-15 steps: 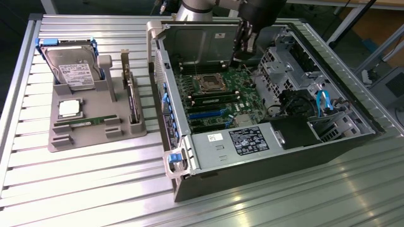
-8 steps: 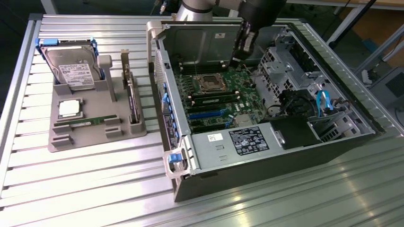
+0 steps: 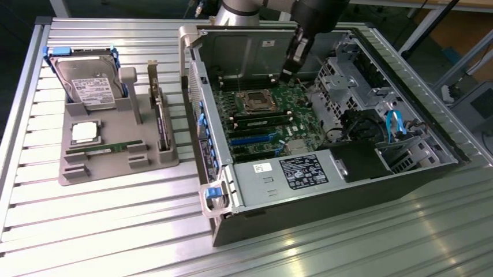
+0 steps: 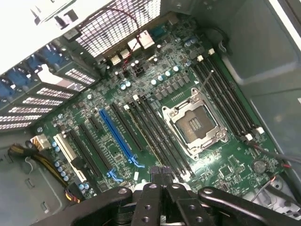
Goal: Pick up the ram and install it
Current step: 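Press down the ram until it locks into place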
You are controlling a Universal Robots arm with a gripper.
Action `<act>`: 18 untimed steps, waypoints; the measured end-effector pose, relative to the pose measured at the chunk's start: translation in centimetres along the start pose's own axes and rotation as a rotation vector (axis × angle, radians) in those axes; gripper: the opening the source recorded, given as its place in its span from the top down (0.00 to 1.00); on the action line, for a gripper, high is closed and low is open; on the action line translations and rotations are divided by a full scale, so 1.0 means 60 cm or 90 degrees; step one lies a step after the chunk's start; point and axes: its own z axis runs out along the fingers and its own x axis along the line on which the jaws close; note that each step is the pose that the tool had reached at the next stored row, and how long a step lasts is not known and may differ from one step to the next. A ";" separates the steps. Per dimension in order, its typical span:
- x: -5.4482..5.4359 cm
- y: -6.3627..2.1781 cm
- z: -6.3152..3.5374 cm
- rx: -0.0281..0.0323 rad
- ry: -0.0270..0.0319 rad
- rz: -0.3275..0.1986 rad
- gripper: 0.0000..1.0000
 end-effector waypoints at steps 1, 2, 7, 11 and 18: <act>0.000 0.000 0.000 -0.0002 -0.0004 0.011 0.90; 0.000 0.000 0.000 -0.0003 -0.0007 0.018 0.90; 0.000 0.000 0.001 -0.0011 -0.0022 0.060 0.90; 0.000 0.000 0.001 -0.0017 -0.0034 0.093 0.90; 0.000 0.000 0.002 -0.0032 -0.0064 0.177 0.90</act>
